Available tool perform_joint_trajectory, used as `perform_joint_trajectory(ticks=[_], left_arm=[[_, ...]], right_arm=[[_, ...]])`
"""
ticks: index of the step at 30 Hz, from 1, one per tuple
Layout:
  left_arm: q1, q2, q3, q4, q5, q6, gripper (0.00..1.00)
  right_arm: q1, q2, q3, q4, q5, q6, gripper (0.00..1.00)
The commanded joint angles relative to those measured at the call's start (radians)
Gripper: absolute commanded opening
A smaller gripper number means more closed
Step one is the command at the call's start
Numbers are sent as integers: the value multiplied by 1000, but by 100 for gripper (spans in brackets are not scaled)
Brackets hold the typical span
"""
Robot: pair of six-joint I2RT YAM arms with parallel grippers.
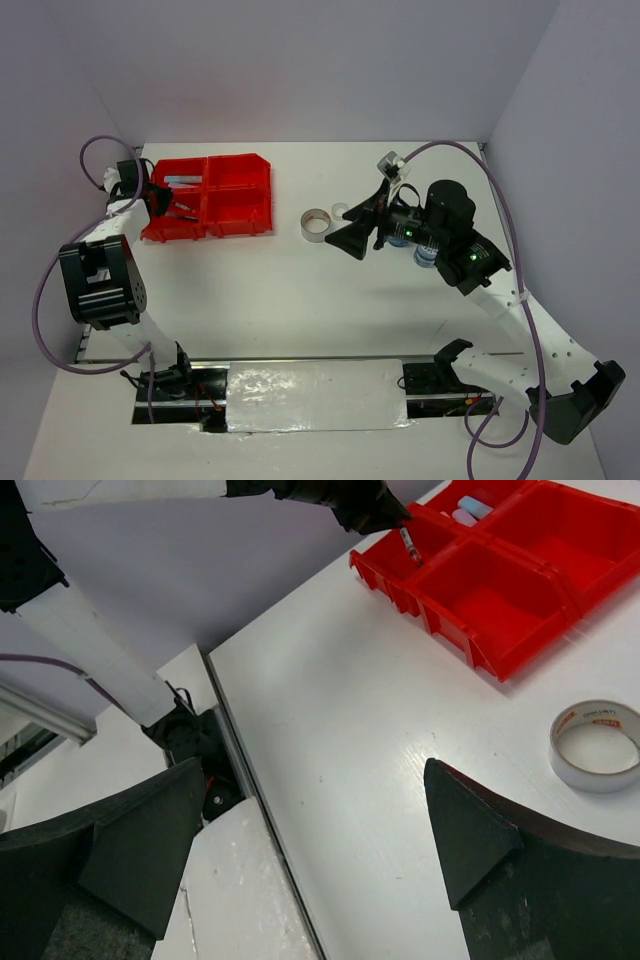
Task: Sort the stationery into containers
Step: Place the pen in the storage box.
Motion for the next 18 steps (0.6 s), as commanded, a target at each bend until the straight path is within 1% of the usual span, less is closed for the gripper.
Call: perform_joint_trajectory(ticks=[1,2,5,6,7,8,9,10,11,13,16,18], left_arm=[[6,4,-39,50,8,-23,31],[6,-7,-52,55,5,-23,33],[6,-27,-79,38,-21,-22,45],[6,-30,-71,27,-28,-17,63],[7,-31,-65,6,-33,-11,71],[7,-36,-56,-4,-35,-5,76],[7,-39,-33,-13,-33,-2,84],[10,-47,-24,-14,-19,11,96],[10,-53,2,-19,-15,14,99],[12,-76,26,-11,5,29,99],[10,-91,107,1,51,58,99],[3,-82,160,-16,112,112,99]], right_arm=[[-4,-7,41,-4,-9,-30,96],[-4,-6,41,1,-12,-29,96],[-4,-3,38,14,-15,-16,96],[-4,-1,40,22,-15,-12,96],[-4,0,41,25,-17,-9,96],[-4,3,44,25,-18,-9,96],[-4,5,46,25,-18,-7,96],[-4,6,51,25,-15,-6,96],[-4,5,52,25,-14,-2,96],[-4,5,55,24,-12,-4,96],[-4,6,58,16,2,-4,96],[-4,8,57,11,20,-1,96]])
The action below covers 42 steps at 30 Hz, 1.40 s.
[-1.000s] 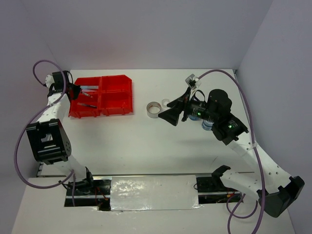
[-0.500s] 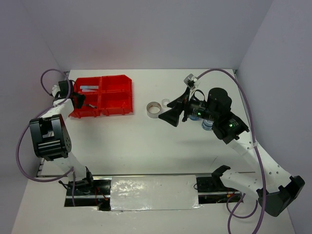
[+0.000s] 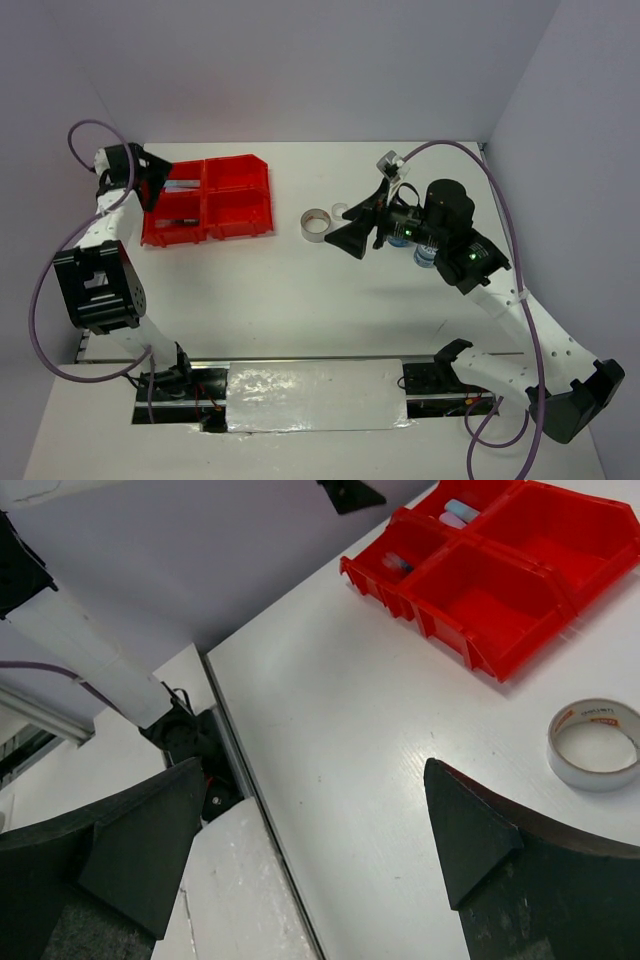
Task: Sort the stationery into containers
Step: Place the pen in the storage box, then pick up the stationery from the center of the board.
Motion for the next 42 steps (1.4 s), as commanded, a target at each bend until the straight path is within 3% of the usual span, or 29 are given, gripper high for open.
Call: perform_joint_trajectory(ticks=[1,4,7,8,12,16,25,31,39,42], left_arm=[[-9,-36,157,14,93,104,99],[-79,-7,290,-104,120,249,99],[-234,16,393,-239,109,438,99],[-339,22,412,-323,106,504,99],[-558,85,444,-446,48,555,99],[-763,168,483,-463,-20,587,98],[-814,446,717,-569,-83,554,92],[-811,527,727,-577,-109,552,88],[-809,587,678,-531,-34,524,72],[-809,615,679,-535,-14,524,50]], right_arm=[[-4,0,54,12,30,4,96],[-3,-4,48,-17,87,9,96],[-6,-16,47,-70,151,4,96],[-7,-23,54,-90,192,3,96],[-9,-56,97,-213,346,6,96],[-12,-73,127,-314,384,20,96],[-13,-147,76,-331,342,35,97],[-13,-184,71,-357,332,23,96],[-13,-165,102,-376,320,-2,96],[-15,-158,105,-368,317,-3,96]])
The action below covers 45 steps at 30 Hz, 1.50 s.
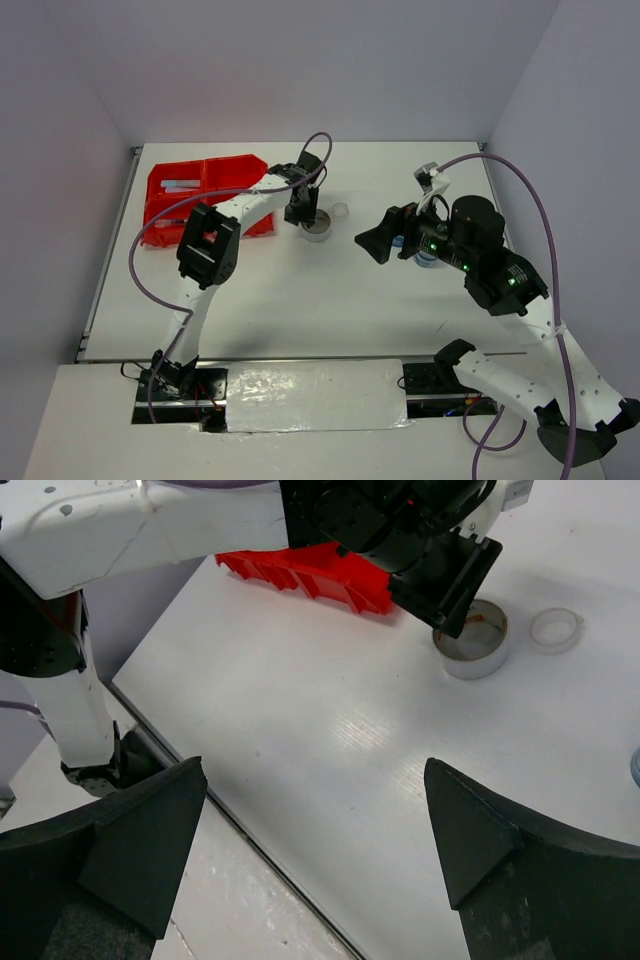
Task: Sort the stationery into containers
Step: Pick up the stationery from the center of the board, then place the stationery in the storage box.
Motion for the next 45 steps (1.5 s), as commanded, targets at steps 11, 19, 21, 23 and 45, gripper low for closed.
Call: perform_joint_trajectory(ticks=[11,19,21,23,45], left_arm=[[78,-155,128,-14,14,-88,0],[347,-96,268,-133,-62,-162,0],[402,-67,288,-131,-62,-154,0],[444,-50,292,-100,-43,-140,1],[494,44,202,-8,-11,-65,53]], right_arm=[[-3,23,28,29,-16,-14,97],[-3,41,6,67,-44,5,96],[-3,51,15,61,-45,-3,96],[-3,60,25,57,-48,-6,96],[-2,139,63,84,-64,3,96]])
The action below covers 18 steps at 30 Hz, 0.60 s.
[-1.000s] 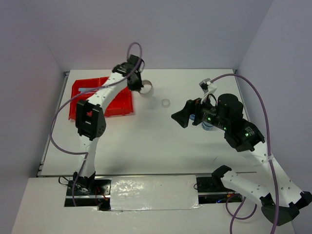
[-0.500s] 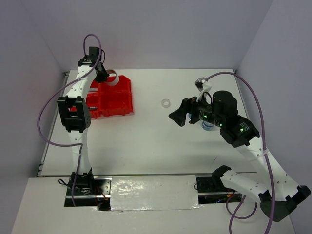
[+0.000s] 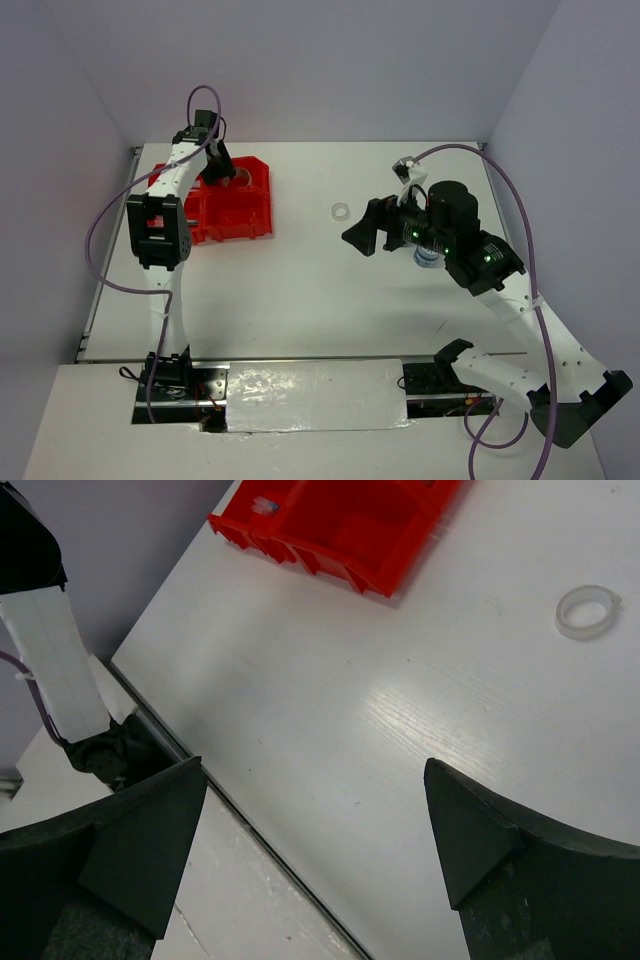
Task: Sort the stationery into containers
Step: Place the stationery in the storage box, then pick up the stationery from the center of the board.
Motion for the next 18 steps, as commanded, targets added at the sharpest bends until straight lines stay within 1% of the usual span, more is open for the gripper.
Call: perform_joint_trajectory(ticks=[1,2,3,6,7,10,13,14,16,17,18], left_arm=[[4,4,21,5,-18,7,57],[4,-1,19,11,-18,8,59],[4,-4,22,11,-29,10,67],[4,-1,79,-12,-20,10,83],[4,-5,86,-12,-8,8,86],[-8,-42,102,11,46,13,89],[-62,-83,142,35,94,57,91],[-106,-93,152,40,94,67,92],[-159,-117,154,72,114,105,92],[-217,-123,146,86,108,117,92],[-247,-128,125,100,100,132,92]], right_arm=[[-3,9,50,53,-16,4,96],[-3,11,51,53,-19,4,96],[-3,12,53,55,-19,4,96],[-2,15,54,53,-24,1,96],[-3,15,56,52,-22,1,96],[-3,9,54,52,-16,1,96],[-3,1,54,46,-4,1,97],[-3,-5,54,43,2,-1,97],[-2,-11,54,33,24,-1,97],[-3,-18,54,30,35,1,96],[-3,-22,54,27,47,5,96]])
